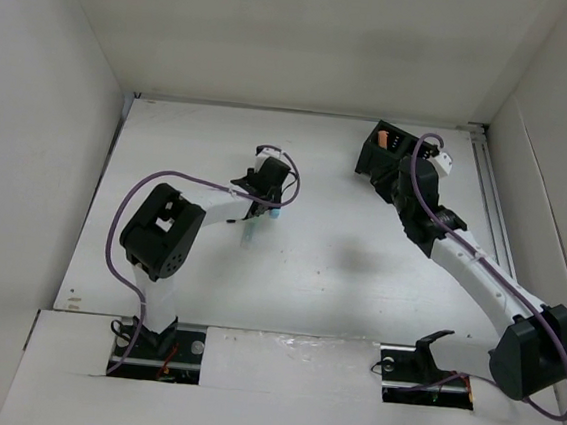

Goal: Sort the stationery into containers
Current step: Pick up the stationery from the center of the board.

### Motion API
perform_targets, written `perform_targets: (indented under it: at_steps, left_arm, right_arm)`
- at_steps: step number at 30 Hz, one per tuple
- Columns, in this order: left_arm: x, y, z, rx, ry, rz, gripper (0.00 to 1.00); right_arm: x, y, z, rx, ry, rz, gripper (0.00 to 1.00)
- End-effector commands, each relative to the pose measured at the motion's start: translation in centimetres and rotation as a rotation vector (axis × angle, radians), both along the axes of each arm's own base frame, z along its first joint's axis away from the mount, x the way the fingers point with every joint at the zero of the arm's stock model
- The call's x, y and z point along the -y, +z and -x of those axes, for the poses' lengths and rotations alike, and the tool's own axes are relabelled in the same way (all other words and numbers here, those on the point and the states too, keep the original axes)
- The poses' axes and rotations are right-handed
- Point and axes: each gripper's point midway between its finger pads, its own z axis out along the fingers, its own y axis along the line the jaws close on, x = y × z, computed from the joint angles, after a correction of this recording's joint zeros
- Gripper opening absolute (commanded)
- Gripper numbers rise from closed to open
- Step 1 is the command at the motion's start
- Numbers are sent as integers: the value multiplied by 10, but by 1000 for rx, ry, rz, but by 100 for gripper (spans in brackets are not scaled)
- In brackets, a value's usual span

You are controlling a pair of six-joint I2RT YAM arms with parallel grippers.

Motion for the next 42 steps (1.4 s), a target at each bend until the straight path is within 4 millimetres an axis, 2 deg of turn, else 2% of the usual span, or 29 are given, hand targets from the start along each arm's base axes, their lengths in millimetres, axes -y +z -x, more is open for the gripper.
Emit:
perform_targets:
  at_steps: [1,5,11,13,16,18,19,20,21,24,25,27,28,31,32,33,34,35,37,38,39,42]
  left_arm:
    - [-4,15,-11,37,32,-9,37]
    - [-11,15,-14,33,52,4,37]
    - [-6,-5,-12,-22,27,15,34]
    - [-6,-5,-12,-22,27,15,33]
    - [-3,-2,-14,-18,20,26,30]
    - [-2,-4,-13,-18,14,34,24]
    - [-2,2,-14,-8,14,41,18]
    - [-2,2,-14,-8,14,41,9]
    - [-1,13,-15,20,13,59,5]
    - [-3,29,-12,62,12,85,0]
    - [-3,43,-12,93,12,104,0]
    - [-6,53,-7,115,17,125,0]
    - [-6,74,-7,164,16,156,0]
    - [-2,87,4,185,-25,210,0]
    - [3,101,7,209,-50,248,0]
    - [4,100,12,199,-69,261,0]
    - [9,104,15,205,-95,287,0]
    - [16,118,16,241,-127,333,0]
    - [34,117,32,228,-234,392,0]
    - [48,125,40,238,-298,436,0]
    - [51,127,42,242,-323,443,0]
    - [68,135,56,250,-411,497,0]
  right_arm:
    - [-5,20,-1,66,15,-28,34]
    - [-6,19,-1,65,24,-31,34]
    - [-7,16,-2,57,24,-27,34]
    - [-6,20,0,67,27,-23,34]
    - [-8,15,1,55,40,-23,37]
    - [-5,18,2,62,41,-30,41]
    - [-5,18,2,62,41,-30,42]
    - [-8,20,1,69,52,-37,44]
    - [-10,20,2,68,62,-41,49]
    - [-21,24,5,70,136,-47,57]
    - [-24,24,7,68,153,-53,60]
    - [-35,38,11,88,216,-82,63]
    - [-39,37,13,87,243,-78,66]
    - [-54,44,18,86,329,-108,73]
    - [-58,40,18,74,349,-112,73]
    - [-65,45,22,78,388,-127,74]
    - [-68,39,22,64,407,-120,74]
    - [-74,38,22,56,429,-124,76]
    - [-86,35,26,39,482,-136,77]
    - [-94,32,28,26,531,-142,77]
    - [-94,31,28,28,534,-133,77]
    - [-116,25,41,7,638,-146,79]
